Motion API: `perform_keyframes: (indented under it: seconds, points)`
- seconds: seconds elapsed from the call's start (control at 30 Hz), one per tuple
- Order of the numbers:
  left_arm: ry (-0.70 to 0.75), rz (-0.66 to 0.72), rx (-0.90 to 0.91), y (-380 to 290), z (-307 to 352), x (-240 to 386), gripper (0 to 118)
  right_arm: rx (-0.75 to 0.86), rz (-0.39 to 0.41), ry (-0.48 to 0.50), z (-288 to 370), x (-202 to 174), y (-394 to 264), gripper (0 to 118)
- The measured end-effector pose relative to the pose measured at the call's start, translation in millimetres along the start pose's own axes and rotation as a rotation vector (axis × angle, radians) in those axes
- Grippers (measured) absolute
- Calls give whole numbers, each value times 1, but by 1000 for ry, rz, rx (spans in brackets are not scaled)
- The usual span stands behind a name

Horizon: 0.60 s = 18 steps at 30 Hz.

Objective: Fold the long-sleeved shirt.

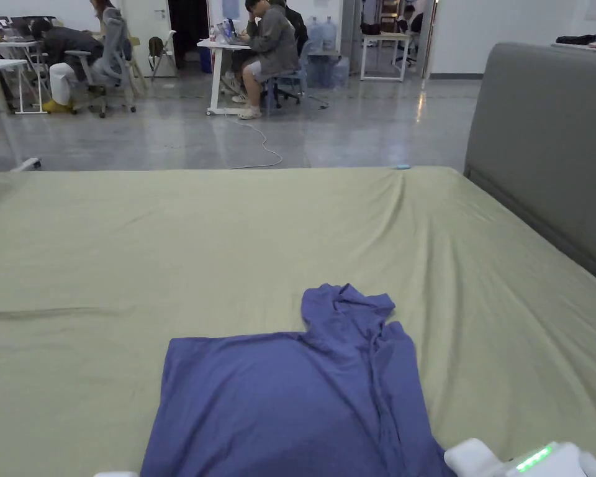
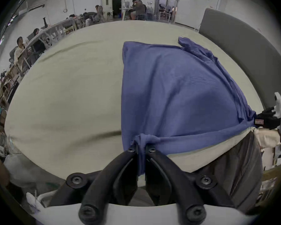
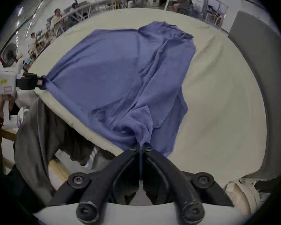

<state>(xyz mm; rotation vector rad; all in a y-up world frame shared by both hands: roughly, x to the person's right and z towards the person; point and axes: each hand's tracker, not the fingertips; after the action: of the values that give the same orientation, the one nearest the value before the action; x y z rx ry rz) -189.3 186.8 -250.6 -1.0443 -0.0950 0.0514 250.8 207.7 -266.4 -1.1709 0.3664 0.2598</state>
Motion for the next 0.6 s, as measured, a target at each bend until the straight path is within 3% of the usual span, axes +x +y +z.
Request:
perform_keyframes:
  seconds: [0.1, 0.13, 0.17, 0.2, 0.23, 0.27, 0.43, 0.5, 0.53, 0.57, 0.6]
  points:
    - [-5, 56, 46, 4, 6, -1, 0, -12, 0, -4, -1, 0, 7, 0]
    - [-19, 91, 84, 7, 10, -4, 8, -11, -3, -8, 4, -1, 7, 1]
    - [-27, 110, 115, 7, 18, -4, 28, 9, -8, -11, 10, 0, 8, 11]
    - [-33, 112, 124, 7, 23, -4, 67, 30, -20, -4, 16, 2, 8, 38]
    - [-30, 102, 115, 9, 27, -5, 111, 46, -36, 11, 22, 4, 9, 85]
    - [-35, 103, 124, 11, 34, -6, 118, 71, -43, 11, 34, 7, 10, 108]
    - [-48, 120, 221, 32, 60, -3, 118, 242, -137, -35, 75, 20, 33, 112]
    - [-44, 120, 249, 40, 60, -1, 110, 291, -172, -49, 79, 24, 40, 105]
    - [-44, 108, 268, 44, 59, 0, 77, 310, -186, -49, 79, 24, 44, 82]
    - [-47, 96, 278, 48, 57, 1, 32, 304, -188, -46, 77, 25, 46, 49]
    - [-44, 97, 270, 47, 57, 6, 0, 300, -192, -47, 74, 25, 48, 7]
